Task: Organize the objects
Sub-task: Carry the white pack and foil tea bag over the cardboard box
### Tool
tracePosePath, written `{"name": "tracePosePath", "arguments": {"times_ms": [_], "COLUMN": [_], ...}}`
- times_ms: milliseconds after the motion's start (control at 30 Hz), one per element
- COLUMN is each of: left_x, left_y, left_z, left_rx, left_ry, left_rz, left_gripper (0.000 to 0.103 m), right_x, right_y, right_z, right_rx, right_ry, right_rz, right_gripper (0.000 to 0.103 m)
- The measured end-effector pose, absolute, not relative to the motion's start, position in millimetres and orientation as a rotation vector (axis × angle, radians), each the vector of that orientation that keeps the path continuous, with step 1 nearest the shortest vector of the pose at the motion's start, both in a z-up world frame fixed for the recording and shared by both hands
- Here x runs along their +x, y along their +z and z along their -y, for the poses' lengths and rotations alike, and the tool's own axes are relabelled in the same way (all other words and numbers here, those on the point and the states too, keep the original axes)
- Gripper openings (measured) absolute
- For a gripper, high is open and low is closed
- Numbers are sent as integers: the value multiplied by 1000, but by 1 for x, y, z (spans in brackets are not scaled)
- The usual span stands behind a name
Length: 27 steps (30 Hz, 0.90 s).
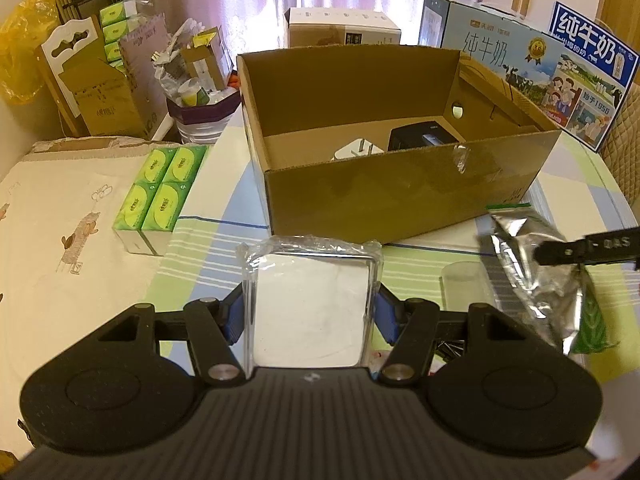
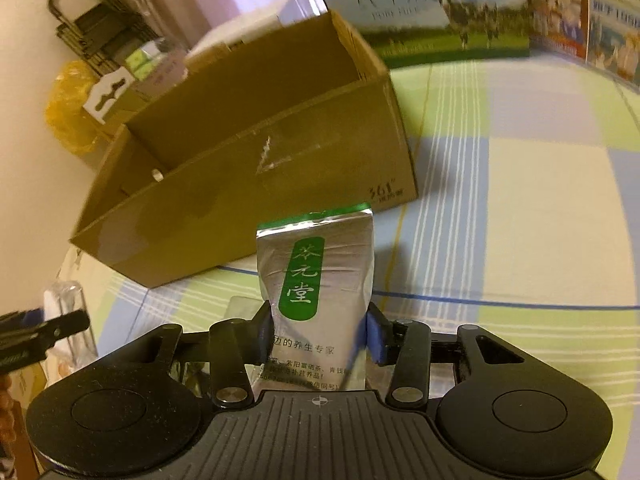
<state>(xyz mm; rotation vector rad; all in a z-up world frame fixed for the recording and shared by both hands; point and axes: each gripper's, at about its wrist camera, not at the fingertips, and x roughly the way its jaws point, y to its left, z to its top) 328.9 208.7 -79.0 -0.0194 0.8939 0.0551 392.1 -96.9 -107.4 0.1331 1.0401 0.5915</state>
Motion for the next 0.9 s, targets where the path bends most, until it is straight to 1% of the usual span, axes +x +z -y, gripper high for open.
{"name": "tracePosePath", "arguments": {"times_ms": [233,400,700,900], "left_x": [327,333,364,399], "left_y": [-60,-43,-11,3], "left_z": [-208,-206,-206,-205], "left_rx": [-19,-6,36,59], "left_ry": [48,38,18,17], "left_rz": [-852,-817,-741,-704], "left_gripper": [58,58,58,58], "right_x": [384,395,448,489], "right_y": [-70,-37,7,10], "right_z": [108,104,66,25], "right_rx": [112,103,49,-1], "right_ry": [621,658,702,725], "right_rz": [-955,-867,-734,-697], "right_gripper": [42,42,42,42]}}
